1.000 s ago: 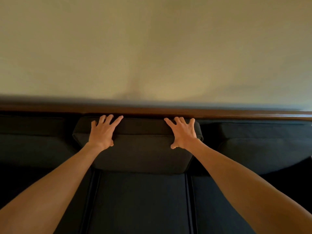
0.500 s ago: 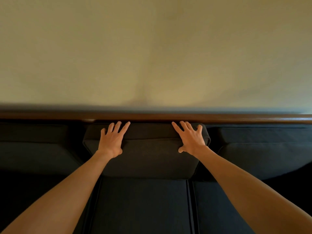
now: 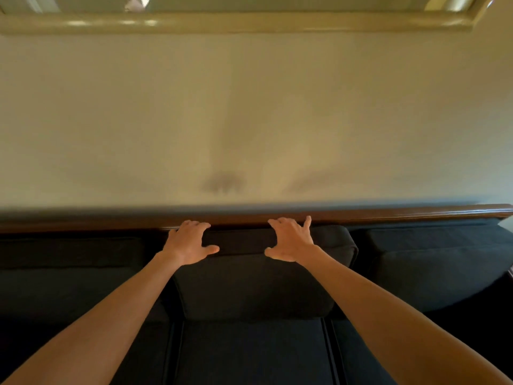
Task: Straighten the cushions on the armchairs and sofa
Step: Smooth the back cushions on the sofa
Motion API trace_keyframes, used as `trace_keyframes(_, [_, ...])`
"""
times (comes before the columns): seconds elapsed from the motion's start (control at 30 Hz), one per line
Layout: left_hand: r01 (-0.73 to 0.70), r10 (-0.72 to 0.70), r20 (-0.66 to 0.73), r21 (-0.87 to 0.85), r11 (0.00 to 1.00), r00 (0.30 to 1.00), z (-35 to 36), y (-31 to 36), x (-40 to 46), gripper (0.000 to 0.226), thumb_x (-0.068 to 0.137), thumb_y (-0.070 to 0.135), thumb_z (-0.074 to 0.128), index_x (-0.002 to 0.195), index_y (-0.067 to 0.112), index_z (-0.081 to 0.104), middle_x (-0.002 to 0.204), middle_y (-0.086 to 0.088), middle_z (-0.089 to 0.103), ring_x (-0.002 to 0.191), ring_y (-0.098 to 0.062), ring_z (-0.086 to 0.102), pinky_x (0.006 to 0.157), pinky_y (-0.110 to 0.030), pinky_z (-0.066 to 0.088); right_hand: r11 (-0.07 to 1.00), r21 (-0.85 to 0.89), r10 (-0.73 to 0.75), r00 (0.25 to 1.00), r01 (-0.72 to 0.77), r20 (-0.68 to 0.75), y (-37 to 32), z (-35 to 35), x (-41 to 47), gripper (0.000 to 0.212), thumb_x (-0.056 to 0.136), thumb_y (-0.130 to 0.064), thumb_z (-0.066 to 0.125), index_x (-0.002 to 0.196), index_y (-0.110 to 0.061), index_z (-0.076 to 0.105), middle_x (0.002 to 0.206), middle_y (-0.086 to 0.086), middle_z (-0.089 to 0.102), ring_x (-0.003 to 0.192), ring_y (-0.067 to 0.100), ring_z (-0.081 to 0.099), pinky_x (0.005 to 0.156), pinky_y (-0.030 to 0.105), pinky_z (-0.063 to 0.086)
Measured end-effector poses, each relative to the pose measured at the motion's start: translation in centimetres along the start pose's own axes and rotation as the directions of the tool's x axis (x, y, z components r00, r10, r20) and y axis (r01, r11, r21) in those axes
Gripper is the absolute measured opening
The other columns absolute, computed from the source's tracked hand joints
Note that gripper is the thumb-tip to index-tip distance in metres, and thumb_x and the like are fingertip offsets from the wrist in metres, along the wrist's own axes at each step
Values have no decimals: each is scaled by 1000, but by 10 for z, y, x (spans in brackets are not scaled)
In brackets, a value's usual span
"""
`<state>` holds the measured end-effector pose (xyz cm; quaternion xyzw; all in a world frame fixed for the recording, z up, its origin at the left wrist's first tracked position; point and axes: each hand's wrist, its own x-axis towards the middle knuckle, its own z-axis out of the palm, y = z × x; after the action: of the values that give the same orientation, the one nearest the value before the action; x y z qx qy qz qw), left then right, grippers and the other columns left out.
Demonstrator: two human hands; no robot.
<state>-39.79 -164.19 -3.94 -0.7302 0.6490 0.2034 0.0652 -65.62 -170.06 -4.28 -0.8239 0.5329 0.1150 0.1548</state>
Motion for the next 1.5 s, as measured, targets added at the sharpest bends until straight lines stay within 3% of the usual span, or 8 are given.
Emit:
trace_keyframes(0.3, [-80, 77, -99, -33, 996, 992, -79, -205, -38, 60, 79, 62, 64, 127, 25, 56, 130, 2, 58, 121, -20, 53, 97, -43, 47, 961, 276, -7, 997, 27, -74, -244, -35, 41, 49, 89, -35, 62, 135, -22, 56, 120, 2, 68, 115, 24, 61, 100, 43, 48])
trace_keyframes(0.43, [-35, 30, -86, -59, 998, 996, -77, -312, -67, 70, 75, 59, 70, 133, 26, 49, 137, 3, 52, 127, -20, 49, 104, -46, 41, 956, 292, -18, 999, 30, -43, -346, -15, 52, 51, 86, -38, 66, 134, -23, 56, 126, 0, 64, 119, 24, 58, 101, 44, 46])
trace_keyframes(0.57, [48, -47, 44, -33, 998, 998, -53, -409, -86, 100, 67, 58, 77, 149, 27, 29, 155, -1, 30, 143, -25, 29, 112, -55, 29, 979, 198, -62, 997, 53, 39, -416, 21, 68, 78, 80, -48, 69, 147, -26, 37, 153, 1, 34, 140, 26, 34, 110, 56, 31])
trace_keyframes(0.73, [65, -72, 113, 67, 996, 991, -24, -482, -86, 124, 64, 53, 82, 155, 32, -1, 164, -1, -4, 150, -29, 3, 115, -59, 19, 998, -38, -30, 974, 40, 224, -437, 62, 88, 121, 71, -58, 77, 156, -25, -3, 165, 3, -5, 151, 26, -6, 113, 68, 8])
trace_keyframes(0.87, [22, -38, 67, 226, 974, 997, -11, -503, -84, 134, 59, 55, 84, 153, 33, -9, 164, -1, -4, 149, -32, 8, 114, -57, 22, 985, -171, 16, 975, 23, 220, -438, 82, 94, 134, 67, -52, 82, 154, -25, -16, 164, 6, -8, 151, 28, -6, 111, 71, 4])
trace_keyframes(1.0, [42, -47, 9, 299, 953, 999, -4, -506, -83, 136, 57, 46, 89, 155, 24, -3, 157, -4, 20, 144, -34, 17, 111, -56, 27, 975, -224, 19, 991, 12, 136, -445, 90, 91, 127, 65, -41, 87, 156, -20, 0, 161, 12, 5, 149, 32, 11, 114, 68, 7])
trace_keyframes(1.2, [68, -57, -49, 277, 958, 997, -7, -501, -99, 99, 58, 33, 84, 143, 20, 34, 136, 3, 46, 132, -27, 35, 106, -53, 31, 977, -214, -22, 999, 28, 33, -448, 92, 71, 108, 61, -43, 82, 147, -16, 22, 143, 6, 41, 134, 31, 34, 107, 57, 28])
trace_keyframes(1.5, [67, -22, -159, 284, 957, 987, 4, -508, -116, 92, 59, 38, 81, 139, 20, 38, 131, 4, 48, 126, -24, 41, 101, -49, 35, 976, -217, -44, 997, 30, -60, -455, 99, 61, 107, 58, -45, 80, 145, -19, 24, 140, 4, 39, 129, 29, 36, 102, 56, 32])
